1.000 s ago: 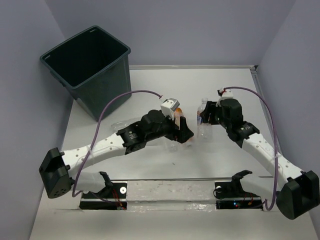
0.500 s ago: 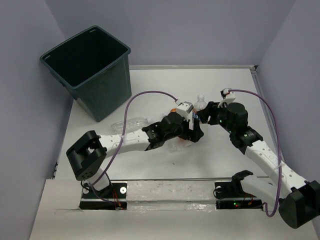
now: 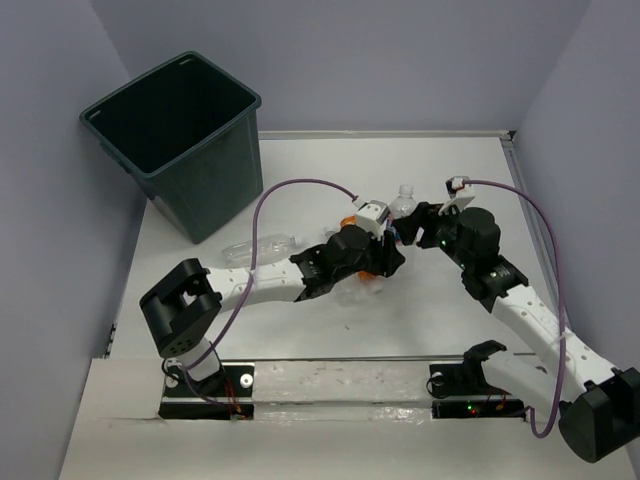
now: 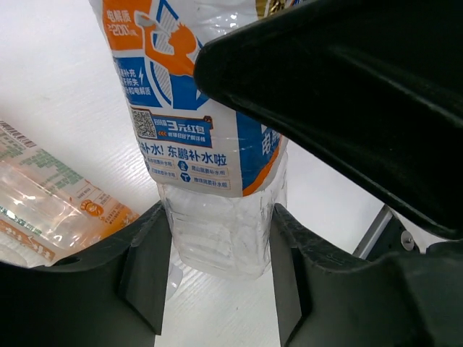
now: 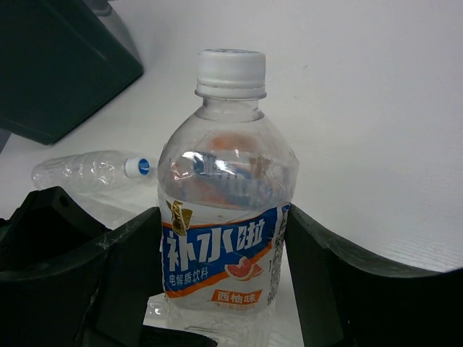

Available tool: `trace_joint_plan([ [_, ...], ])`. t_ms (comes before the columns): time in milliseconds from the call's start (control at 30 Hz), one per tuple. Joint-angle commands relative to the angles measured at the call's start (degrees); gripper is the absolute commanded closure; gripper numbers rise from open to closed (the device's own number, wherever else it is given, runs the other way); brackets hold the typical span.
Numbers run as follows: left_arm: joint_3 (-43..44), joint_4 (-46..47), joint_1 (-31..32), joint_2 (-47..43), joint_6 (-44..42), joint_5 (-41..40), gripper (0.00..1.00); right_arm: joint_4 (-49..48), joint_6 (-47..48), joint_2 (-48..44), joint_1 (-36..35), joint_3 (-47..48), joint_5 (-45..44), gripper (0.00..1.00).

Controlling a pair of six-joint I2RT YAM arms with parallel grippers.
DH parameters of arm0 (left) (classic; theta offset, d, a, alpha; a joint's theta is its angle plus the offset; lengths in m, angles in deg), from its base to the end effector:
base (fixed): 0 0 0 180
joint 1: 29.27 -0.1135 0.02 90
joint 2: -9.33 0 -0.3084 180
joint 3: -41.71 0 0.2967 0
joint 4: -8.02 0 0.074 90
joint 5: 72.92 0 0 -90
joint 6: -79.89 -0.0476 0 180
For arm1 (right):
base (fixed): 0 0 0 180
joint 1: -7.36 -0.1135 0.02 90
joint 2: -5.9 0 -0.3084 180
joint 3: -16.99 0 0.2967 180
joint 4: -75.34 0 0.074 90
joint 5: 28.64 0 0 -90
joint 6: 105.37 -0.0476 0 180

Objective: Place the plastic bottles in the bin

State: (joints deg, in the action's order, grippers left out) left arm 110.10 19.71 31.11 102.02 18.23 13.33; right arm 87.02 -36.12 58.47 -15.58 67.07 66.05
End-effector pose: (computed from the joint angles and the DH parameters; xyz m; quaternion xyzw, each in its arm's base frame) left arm 0.2120 -0.3666 0.2729 0.1956 0.7554 -0.4186 0.4646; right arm 0.2257 0.0997 0.3158 -0.0402 0.7876 0.2584 0.5579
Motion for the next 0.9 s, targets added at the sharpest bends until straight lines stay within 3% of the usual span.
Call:
trace_joint_plan([
  [0,0.0,4.0,-0.4,-3.5,-0.4,-3.5,0.52,-3.9,0.0,-2.1,-0.4,-0.4,1.1,0.31],
  [133,-0.6,4.8,-0.4,-3.7,-0.3,-3.6,0.60,-3.9,0.2,-2.0,-0.4,-0.4,1.7,0.27],
  [200,-1.5,4.6,-0.6,-6.0,-1.1,-4.8,0.60,-3.9,0.3,-1.9,-0.4,-0.4,1.6,0.10],
  [333,-4.9,4.1,-4.0,-11.6,-1.8,-7.2,0.61,-4.8,0.4,-3.4,-0.4,-1.1,1.6,0.01],
  [567,-7.0,-1.6,-13.5,-26.5,-3.1,-7.5,0.65,-8.8,0.9,-8.7,-0.4,-3.8,4.9,0.04],
  [667,-0.2,-8.9,-16.8,-31.1,-7.9,-8.6,0.65,-8.1,1.8,-5.1,-0.4,-3.0,5.9,0.09],
  [867,17.1,-20.7,-31.4,-34.9,-11.7,-10.0,0.63,-2.9,3.3,4.8,-0.4,1.5,8.8,0.09],
])
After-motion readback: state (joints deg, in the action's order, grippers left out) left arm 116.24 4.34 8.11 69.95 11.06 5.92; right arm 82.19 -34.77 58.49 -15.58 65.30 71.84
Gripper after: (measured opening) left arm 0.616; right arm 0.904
